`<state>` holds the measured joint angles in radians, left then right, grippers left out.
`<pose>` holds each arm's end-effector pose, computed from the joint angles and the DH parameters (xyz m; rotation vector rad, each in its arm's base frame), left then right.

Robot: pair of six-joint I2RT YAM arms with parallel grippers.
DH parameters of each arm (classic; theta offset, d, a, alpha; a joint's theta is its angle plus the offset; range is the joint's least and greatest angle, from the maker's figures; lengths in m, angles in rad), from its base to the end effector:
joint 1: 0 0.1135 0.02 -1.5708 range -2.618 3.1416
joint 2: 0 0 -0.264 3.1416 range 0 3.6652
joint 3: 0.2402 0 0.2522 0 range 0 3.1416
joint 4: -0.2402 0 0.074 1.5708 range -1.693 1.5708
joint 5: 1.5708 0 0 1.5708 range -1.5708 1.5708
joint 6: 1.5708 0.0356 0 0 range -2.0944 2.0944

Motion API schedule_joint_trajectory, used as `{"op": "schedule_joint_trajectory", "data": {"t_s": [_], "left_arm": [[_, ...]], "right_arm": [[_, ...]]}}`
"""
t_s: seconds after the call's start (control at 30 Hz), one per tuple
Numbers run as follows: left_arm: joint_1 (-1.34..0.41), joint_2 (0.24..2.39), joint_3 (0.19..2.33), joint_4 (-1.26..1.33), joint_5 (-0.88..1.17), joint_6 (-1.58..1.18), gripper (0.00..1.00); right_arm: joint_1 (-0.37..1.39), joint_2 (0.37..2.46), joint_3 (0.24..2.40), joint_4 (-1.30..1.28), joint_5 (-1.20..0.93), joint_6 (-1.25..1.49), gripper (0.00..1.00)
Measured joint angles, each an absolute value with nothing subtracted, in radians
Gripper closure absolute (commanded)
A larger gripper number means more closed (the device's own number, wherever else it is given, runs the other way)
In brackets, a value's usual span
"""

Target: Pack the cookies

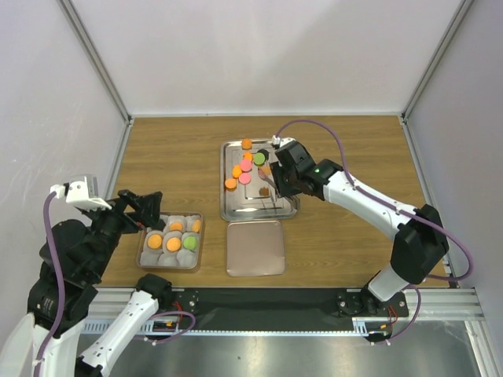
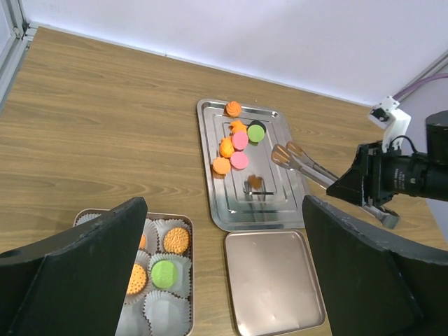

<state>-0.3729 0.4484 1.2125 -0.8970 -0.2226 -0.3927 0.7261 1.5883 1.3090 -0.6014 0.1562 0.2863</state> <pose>0.0263 -0.0019 0.4263 -0.1838 1.7051 -0.3810 0.2625 0.2257 0.2834 -0.4678 2.4092 0.2596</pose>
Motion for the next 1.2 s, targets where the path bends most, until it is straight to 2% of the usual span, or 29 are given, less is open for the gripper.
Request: {"op": "schedule_joint_trajectory", "data": {"t_s": [0.27,0.57,0.7,0.87,1.2], "left_arm": [[-0.373,0.598,1.275,-0.900,-0.246,-0.430,0.00],[-0.373,0.826,1.584,-1.067,-0.420,-0.607,0.00],[-0.373,0.850,1.687,-1.182,-0.525,-0.702,0.00],[-0.373,0.845,1.685,-1.296,-0.622,-0.790,0.00],[-0.373,0.781,1.564,-1.349,-0.640,-0.856,0.00]], "right_arm": [[0.756,1.574,1.414,-0.652,0.094,0.258,0.70],[0.890,1.678,1.718,-0.755,-0.021,0.242,0.69],[0.970,1.752,1.780,-0.780,-0.090,0.235,0.69],[1.044,1.851,1.832,-0.805,-0.172,0.231,0.69],[1.169,1.937,1.895,-0.810,-0.249,0.229,0.69]]}}
